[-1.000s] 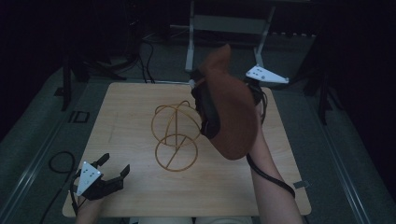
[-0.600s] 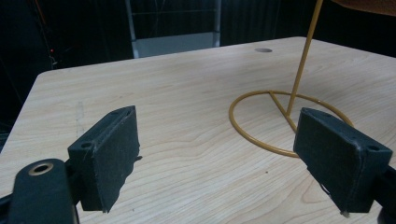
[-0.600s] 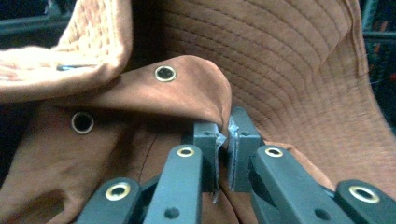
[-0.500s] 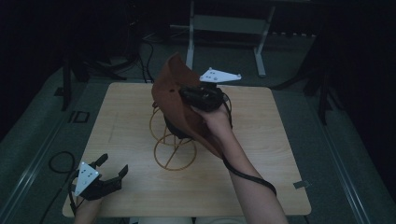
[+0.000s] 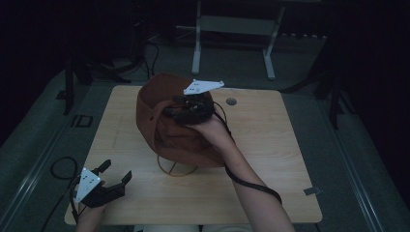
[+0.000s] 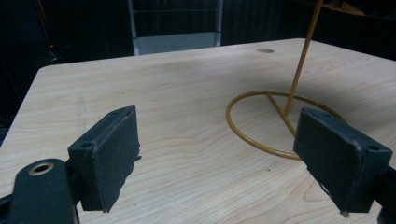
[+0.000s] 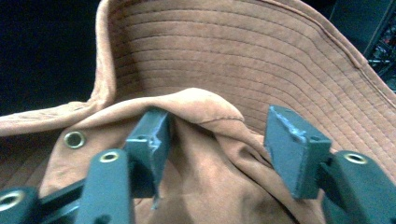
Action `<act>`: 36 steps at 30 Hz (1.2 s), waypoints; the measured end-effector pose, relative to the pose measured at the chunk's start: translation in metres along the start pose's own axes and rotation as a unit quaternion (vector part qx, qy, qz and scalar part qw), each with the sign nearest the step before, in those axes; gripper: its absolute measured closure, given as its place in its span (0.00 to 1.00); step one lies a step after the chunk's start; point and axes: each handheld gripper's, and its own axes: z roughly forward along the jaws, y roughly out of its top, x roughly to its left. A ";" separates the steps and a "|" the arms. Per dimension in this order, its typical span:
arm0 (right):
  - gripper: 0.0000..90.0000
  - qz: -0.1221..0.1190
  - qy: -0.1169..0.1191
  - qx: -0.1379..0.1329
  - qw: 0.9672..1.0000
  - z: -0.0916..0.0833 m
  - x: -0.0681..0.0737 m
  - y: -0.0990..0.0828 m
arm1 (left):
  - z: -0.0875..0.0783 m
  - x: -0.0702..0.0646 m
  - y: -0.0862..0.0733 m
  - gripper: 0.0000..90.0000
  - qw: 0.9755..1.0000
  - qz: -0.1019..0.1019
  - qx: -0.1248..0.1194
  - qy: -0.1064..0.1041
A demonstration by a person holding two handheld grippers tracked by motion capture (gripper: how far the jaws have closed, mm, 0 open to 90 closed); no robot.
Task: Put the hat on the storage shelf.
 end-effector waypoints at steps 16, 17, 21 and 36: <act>0.13 -0.010 0.031 -0.016 0.999 -0.030 0.003 -0.003 | 0.000 -0.001 -0.002 0.17 1.000 0.000 0.002 0.000; 0.13 -0.010 0.032 -0.019 0.999 -0.034 0.002 -0.004 | 0.000 0.000 -0.002 0.17 1.000 0.000 0.002 0.001; 0.14 -0.006 0.034 -0.031 0.999 -0.049 -0.003 -0.012 | 0.000 -0.001 -0.002 0.17 1.000 0.000 0.002 0.002; 0.15 -0.009 -0.027 -0.039 0.999 -0.108 -0.025 -0.049 | 0.002 -0.003 -0.004 0.17 1.000 0.005 0.009 0.003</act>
